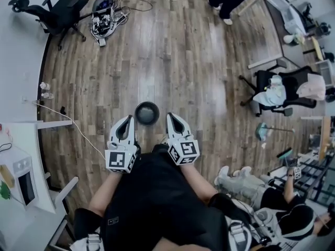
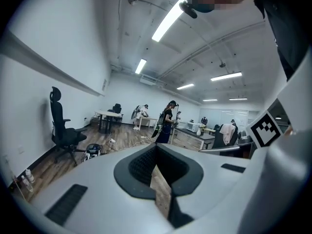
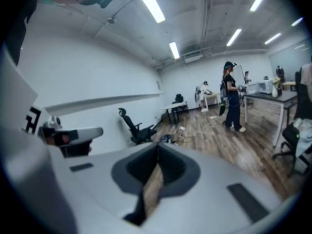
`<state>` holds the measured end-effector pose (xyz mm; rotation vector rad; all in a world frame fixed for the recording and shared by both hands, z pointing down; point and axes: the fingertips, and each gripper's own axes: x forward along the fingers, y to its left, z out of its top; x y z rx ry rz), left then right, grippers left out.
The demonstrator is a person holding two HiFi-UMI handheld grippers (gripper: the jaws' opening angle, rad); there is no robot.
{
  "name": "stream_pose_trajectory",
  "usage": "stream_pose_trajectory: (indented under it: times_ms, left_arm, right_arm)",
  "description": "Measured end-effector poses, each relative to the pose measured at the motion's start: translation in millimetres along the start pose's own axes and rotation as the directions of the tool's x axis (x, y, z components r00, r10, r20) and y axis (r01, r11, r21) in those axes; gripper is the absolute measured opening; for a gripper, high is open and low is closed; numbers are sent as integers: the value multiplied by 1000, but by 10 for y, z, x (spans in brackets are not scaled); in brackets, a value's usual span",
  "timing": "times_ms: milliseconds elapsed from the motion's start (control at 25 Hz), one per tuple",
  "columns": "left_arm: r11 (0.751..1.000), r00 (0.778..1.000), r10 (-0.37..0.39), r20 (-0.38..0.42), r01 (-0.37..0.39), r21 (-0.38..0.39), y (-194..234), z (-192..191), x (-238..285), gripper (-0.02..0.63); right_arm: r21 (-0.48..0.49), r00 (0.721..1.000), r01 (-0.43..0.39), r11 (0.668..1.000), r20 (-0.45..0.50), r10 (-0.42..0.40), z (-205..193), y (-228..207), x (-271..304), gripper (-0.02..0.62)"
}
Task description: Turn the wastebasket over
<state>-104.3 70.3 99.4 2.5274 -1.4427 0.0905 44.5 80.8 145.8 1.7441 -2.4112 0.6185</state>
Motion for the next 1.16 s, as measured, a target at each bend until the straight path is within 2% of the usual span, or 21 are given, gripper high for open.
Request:
stream_pose_trajectory:
  times_ms: [240, 640, 1160]
  left_arm:
    - [999, 1000, -5, 12, 4, 37, -59, 103, 74, 35]
    - [1000, 1000, 6, 24, -7, 30, -105, 56, 17, 35]
    - [999, 999, 13, 37, -14, 36, -308, 37, -5, 35]
  right_arm:
    - [-33, 1000, -25, 999, -4, 24, 11, 71, -22, 32]
    - [-70, 998, -65, 995, 0, 65, 9, 201, -77, 32]
    - [-95, 998, -66, 993, -1, 67, -17, 71, -286, 32]
